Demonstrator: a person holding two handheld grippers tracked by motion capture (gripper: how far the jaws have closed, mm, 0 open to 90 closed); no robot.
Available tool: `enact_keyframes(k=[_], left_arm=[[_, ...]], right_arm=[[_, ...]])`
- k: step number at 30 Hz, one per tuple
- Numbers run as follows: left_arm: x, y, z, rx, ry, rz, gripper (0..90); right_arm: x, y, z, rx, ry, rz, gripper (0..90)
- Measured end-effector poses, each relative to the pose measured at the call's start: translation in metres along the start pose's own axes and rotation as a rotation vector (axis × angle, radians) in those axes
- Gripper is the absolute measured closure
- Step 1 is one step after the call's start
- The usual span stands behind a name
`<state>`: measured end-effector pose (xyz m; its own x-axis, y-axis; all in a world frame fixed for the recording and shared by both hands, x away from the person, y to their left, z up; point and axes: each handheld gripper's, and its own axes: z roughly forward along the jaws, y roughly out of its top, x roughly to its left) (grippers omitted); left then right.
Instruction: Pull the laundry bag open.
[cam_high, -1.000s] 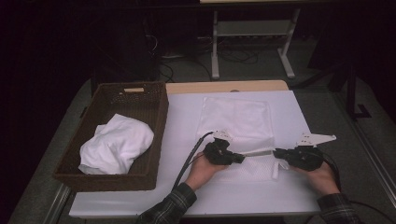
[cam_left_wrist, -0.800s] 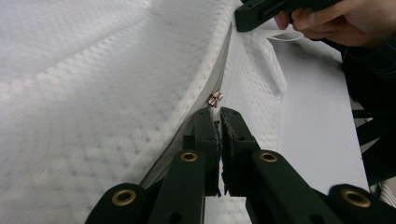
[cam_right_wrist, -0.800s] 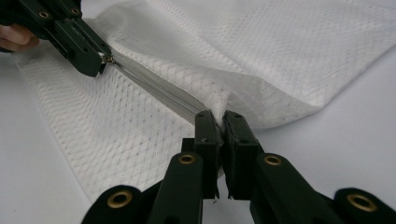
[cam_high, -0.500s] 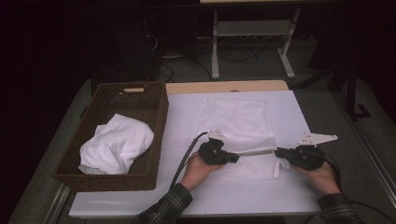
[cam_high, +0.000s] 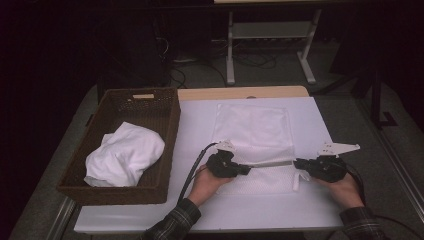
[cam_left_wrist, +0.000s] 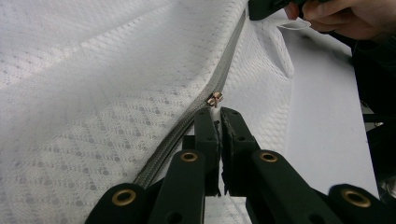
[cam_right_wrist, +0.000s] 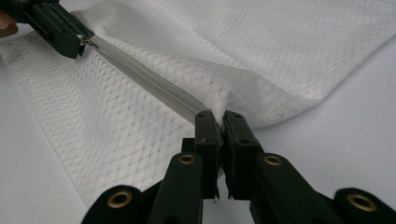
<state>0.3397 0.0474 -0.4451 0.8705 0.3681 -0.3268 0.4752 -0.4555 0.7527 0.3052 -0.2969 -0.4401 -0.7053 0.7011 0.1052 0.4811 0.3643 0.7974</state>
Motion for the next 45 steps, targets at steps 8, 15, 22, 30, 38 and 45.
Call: enact_keyframes(k=[8, 15, 22, 30, 38, 45], left_arm=[[0.005, -0.006, -0.008, -0.007, 0.01, -0.021, 86.4], [0.003, -0.009, -0.013, 0.0, 0.029, -0.014, 86.4], [0.007, -0.016, -0.02, 0.0, 0.031, -0.038, 86.4], [0.011, -0.022, -0.028, 0.001, 0.045, -0.046, 86.4], [0.011, -0.027, -0.038, -0.005, 0.068, -0.051, 86.3], [0.013, -0.036, -0.049, -0.008, 0.098, -0.064, 86.3]], right_arm=[[-0.003, -0.001, -0.002, 0.003, -0.014, 0.006, 84.6], [-0.002, -0.001, 0.0, 0.008, -0.018, -0.003, 84.6], [-0.005, -0.002, -0.002, 0.005, -0.019, 0.012, 84.6], [-0.006, -0.003, -0.002, 0.008, -0.018, 0.014, 84.6], [-0.006, -0.004, -0.002, 0.008, -0.028, 0.014, 84.6], [-0.006, -0.004, 0.0, 0.015, -0.023, 0.013, 84.6]])
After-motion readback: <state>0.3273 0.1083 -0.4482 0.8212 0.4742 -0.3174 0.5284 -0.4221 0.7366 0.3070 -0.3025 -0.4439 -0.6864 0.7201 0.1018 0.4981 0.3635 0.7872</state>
